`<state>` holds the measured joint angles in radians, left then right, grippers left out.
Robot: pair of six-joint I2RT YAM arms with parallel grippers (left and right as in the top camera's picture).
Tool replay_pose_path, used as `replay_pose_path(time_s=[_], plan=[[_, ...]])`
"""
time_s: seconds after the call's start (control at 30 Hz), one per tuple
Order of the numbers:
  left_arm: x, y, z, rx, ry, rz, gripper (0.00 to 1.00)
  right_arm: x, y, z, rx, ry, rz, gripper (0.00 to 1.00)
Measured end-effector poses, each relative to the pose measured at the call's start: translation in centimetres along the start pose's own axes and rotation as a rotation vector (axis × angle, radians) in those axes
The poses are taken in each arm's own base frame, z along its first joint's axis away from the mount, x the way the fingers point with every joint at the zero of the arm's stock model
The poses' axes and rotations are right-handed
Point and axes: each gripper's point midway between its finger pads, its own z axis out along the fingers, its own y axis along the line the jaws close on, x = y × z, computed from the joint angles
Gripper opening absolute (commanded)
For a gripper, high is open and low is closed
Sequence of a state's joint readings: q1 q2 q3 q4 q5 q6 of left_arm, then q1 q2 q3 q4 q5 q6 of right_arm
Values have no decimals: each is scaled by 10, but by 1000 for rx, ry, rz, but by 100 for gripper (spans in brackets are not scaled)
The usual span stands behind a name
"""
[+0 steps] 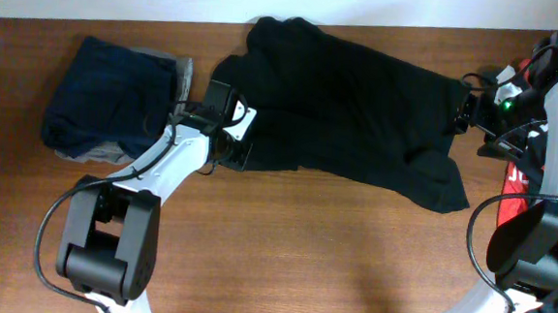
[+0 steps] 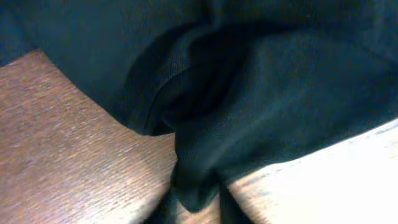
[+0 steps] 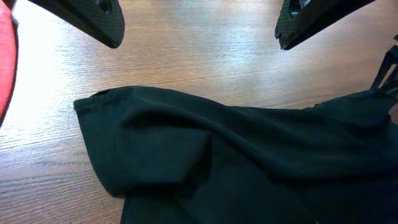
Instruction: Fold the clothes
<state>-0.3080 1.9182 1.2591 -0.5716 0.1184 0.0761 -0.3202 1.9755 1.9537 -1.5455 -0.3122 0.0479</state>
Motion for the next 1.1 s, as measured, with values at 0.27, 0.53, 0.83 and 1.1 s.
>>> replay_pose_path(time_s=[0.27, 0.53, 0.83, 1.1], plan=[[53, 2, 2, 16, 245, -42, 0, -2, -3, -1, 0, -10, 7, 83], [77, 32, -76, 32, 361, -216, 0, 9, -48, 24, -1, 45, 148, 72], [87, 30, -85, 81, 398, -270, 0, 84, -78, 107, 0, 300, 262, 75], [84, 30, -84, 85, 384, -269, 0, 117, -81, 155, -50, 287, 315, 36]])
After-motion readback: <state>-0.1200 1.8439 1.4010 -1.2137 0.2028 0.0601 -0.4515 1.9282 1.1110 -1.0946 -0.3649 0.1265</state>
